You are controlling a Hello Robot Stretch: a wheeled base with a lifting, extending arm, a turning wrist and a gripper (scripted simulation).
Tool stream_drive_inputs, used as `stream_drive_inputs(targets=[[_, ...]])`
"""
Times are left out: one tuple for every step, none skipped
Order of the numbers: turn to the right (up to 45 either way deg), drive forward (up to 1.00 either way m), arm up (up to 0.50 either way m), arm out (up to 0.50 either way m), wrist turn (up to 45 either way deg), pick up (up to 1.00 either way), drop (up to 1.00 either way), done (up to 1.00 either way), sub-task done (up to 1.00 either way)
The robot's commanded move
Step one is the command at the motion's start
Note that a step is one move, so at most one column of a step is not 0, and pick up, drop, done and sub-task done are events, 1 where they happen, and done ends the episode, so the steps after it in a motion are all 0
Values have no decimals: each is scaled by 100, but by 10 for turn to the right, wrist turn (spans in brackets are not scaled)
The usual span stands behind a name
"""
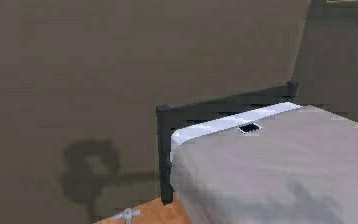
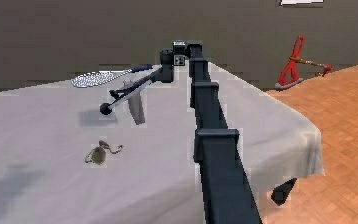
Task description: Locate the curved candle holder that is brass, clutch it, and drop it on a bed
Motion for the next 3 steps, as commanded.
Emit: stream_drive_inputs(targets=[[0, 0, 4, 0, 0, 0, 0, 0, 0], [0, 0, 0, -8, 0, 0, 0, 0, 0], [0, 0, 0, 0, 0, 0, 0, 100, 0]])
